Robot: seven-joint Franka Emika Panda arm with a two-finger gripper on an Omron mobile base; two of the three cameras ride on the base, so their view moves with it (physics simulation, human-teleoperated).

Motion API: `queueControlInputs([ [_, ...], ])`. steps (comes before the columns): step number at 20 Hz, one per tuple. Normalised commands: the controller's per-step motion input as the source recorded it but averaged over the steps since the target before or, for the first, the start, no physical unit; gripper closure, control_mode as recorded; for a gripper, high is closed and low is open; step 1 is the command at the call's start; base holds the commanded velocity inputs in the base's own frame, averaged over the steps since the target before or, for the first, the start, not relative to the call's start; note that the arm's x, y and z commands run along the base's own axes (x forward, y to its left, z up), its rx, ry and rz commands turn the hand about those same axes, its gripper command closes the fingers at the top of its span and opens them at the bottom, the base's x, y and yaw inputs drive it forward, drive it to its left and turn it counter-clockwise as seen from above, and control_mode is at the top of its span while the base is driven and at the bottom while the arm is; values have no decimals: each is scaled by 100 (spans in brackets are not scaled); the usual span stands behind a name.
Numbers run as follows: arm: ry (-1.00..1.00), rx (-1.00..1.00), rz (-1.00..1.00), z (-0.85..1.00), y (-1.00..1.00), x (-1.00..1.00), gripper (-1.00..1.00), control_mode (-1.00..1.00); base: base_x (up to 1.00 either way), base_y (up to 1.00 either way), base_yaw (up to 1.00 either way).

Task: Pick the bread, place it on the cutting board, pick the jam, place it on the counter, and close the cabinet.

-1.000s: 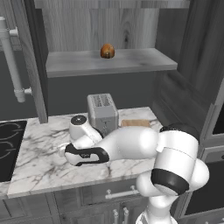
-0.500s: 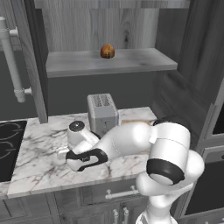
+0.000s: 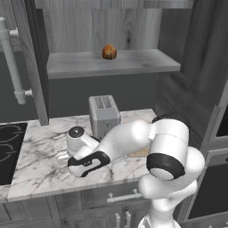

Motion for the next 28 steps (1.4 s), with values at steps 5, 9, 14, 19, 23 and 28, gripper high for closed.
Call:
queueControlInputs([
  [5, -1, 0, 0, -20, 0, 2, 100, -100, 0, 0, 0],
  [9, 0, 0, 0, -14, 0, 0, 100, -100, 0, 0, 0],
  [14, 0, 0, 0, -2, 0, 0, 100, -100, 0, 0, 0],
  [19, 0, 0, 0, 0, 0, 0, -100, -100, 0, 0, 0],
  [23, 0, 0, 0, 0, 0, 0, -100, -100, 0, 0, 0],
  [28, 0, 0, 0, 0, 0, 0, -100, -100, 0, 0, 0],
])
